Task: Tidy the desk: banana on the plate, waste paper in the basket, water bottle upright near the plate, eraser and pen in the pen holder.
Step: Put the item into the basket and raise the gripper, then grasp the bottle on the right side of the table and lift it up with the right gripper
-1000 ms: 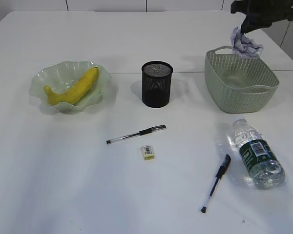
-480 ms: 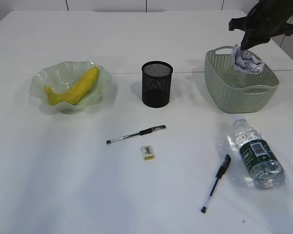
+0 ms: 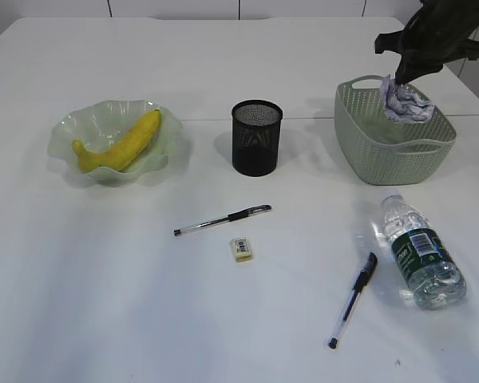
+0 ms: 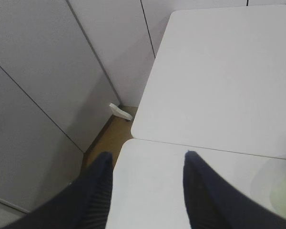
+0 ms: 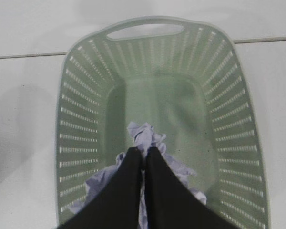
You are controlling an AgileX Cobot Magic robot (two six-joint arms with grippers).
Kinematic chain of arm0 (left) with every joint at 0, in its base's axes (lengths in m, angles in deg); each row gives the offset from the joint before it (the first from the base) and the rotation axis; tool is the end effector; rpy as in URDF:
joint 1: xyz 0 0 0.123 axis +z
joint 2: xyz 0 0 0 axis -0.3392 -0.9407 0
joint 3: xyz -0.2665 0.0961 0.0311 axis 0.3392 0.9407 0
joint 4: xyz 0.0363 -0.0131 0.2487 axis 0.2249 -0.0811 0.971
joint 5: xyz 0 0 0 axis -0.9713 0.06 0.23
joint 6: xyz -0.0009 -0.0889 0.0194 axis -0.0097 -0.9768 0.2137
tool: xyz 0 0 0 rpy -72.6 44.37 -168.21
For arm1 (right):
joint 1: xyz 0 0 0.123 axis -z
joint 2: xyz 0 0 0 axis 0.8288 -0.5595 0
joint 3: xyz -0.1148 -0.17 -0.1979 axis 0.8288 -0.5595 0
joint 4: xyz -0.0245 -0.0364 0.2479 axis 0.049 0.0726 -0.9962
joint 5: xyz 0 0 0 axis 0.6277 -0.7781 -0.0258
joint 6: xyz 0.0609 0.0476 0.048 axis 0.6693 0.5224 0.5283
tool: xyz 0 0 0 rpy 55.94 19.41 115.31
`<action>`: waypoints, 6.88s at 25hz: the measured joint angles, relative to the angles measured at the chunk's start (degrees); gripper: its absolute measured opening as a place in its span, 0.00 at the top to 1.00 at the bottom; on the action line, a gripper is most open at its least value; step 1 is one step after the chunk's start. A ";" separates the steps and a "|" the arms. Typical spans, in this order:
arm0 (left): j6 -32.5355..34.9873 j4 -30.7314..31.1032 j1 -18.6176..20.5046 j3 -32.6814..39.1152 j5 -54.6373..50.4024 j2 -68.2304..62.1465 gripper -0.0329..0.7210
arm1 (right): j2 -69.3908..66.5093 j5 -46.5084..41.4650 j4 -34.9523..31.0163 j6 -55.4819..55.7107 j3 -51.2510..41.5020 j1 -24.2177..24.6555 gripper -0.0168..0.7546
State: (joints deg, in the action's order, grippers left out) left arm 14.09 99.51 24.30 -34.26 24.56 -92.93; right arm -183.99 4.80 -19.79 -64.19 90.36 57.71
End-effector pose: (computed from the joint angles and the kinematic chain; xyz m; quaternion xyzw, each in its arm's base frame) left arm 0.3503 0.0569 0.4595 -0.1113 0.8447 0.1633 0.4974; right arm 0.5183 -0.0121 0.2582 0.0291 0.9574 0.0204 0.2865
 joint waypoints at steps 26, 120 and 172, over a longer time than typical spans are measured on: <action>1.55 -0.90 0.00 0.00 -1.74 0.00 0.51 | 2.26 -11.70 1.14 3.08 9.13 0.00 0.52; 11.10 -15.43 0.00 0.00 -13.00 0.00 0.51 | 11.19 -11.75 3.07 5.01 -35.74 -6.02 0.22; 11.65 -16.73 0.00 0.00 -13.21 0.00 0.51 | 6.27 -11.50 8.08 5.70 -35.74 -7.92 0.53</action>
State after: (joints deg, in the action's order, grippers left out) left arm 25.74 82.78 24.30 -34.26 11.35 -92.93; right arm -177.72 -6.70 -11.71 -58.49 54.62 49.79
